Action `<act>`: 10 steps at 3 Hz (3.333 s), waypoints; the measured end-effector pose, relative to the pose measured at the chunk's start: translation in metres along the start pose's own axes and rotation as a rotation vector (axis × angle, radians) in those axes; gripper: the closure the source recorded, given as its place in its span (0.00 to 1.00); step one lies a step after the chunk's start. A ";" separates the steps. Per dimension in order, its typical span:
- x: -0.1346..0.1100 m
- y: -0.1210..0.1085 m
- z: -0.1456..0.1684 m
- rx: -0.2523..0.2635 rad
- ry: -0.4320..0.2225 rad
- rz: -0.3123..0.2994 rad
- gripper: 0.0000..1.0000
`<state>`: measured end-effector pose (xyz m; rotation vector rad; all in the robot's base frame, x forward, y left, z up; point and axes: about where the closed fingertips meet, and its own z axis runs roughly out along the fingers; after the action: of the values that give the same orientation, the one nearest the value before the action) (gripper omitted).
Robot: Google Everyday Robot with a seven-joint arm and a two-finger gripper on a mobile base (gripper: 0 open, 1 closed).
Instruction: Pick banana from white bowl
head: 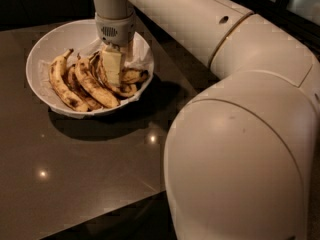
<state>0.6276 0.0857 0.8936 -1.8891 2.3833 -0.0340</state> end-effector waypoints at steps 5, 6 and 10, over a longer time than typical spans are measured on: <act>0.002 -0.005 0.008 -0.040 -0.019 0.014 1.00; 0.002 -0.005 0.008 -0.040 -0.019 0.014 1.00; 0.002 -0.005 0.008 -0.040 -0.019 0.014 1.00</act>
Offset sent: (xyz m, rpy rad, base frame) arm 0.0049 -0.0024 -0.0072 0.0291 0.0356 -0.0098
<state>0.6324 0.0833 0.8864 -1.8808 2.4021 0.0336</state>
